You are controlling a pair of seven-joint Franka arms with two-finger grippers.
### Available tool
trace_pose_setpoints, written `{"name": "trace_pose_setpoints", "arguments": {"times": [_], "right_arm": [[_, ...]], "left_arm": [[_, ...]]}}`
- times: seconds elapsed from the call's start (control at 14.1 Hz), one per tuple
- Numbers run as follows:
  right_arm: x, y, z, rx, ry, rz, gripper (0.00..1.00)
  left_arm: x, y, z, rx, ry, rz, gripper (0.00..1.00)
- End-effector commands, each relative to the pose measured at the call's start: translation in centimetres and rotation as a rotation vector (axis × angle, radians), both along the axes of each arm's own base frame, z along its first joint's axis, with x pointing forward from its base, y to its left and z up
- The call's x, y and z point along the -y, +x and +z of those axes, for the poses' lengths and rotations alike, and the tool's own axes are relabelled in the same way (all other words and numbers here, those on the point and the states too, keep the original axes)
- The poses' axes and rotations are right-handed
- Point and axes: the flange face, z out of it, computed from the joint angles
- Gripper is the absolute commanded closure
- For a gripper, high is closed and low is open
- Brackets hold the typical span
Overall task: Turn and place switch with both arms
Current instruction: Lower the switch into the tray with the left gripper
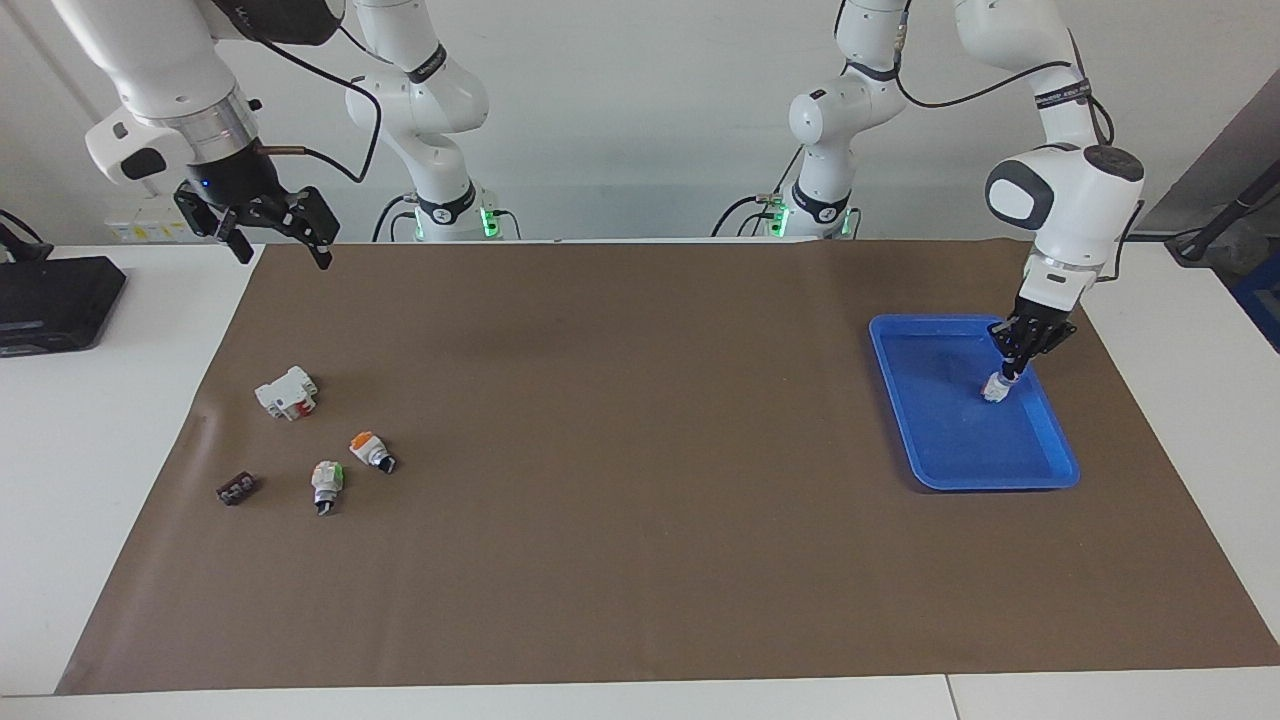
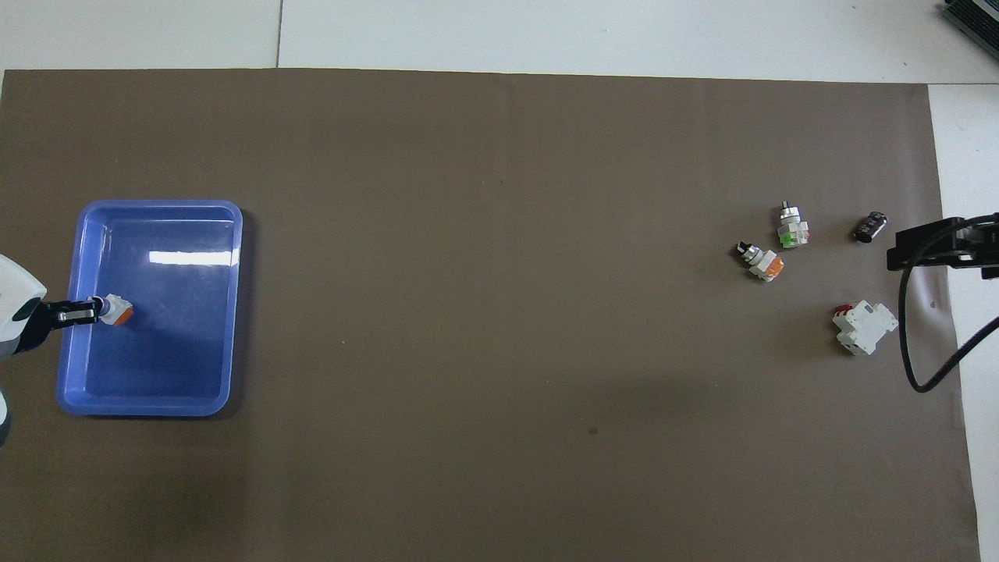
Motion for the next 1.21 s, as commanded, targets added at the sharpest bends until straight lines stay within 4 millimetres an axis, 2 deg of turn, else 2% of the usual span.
{"name": "trace_pose_setpoints", "arguments": {"times": [0.0,0.14,0.35,0.64,0.71,0.78,0.85,0.99,1.14], "right_arm": [[0.3,-0.6,0.0,0.005,-0.011,0.017,0.00],[0.3,-0.7,0.0,0.004,-0.011,0.012,0.00],[-0.2,-0.7,0.1,0.002,0.004,-0.052,0.00],[-0.4,-0.7,0.0,0.001,0.011,-0.052,0.00],[-0.4,-0.7,0.0,0.001,0.012,-0.052,0.00],[-0.4,-0.7,0.0,0.001,0.011,-0.051,0.00],[-0.4,-0.7,0.0,0.001,0.011,-0.049,0.00],[-0.4,-0.7,0.0,0.001,0.011,-0.046,0.00],[-0.4,-0.7,0.0,-0.001,0.011,-0.046,0.00]], "left_arm": [[-0.5,-0.8,-0.3,0.012,0.023,-0.009,1.00],[-1.9,-1.0,-0.9,0.011,0.026,-0.003,1.00],[-2.0,-1.1,-0.9,0.011,0.027,-0.003,1.00],[-2.1,-1.2,-1.1,0.001,0.023,-0.003,1.00],[-2.1,-1.2,-0.9,0.004,0.024,-0.003,0.94],[-2.1,-1.2,-1.0,0.002,0.024,-0.005,0.83],[-2.1,-1.2,-1.0,0.002,0.025,-0.009,0.76],[-2.1,-1.0,-0.8,0.005,0.027,-0.012,0.43],[-1.8,-0.5,-0.7,0.008,0.027,-0.021,0.35]]}}
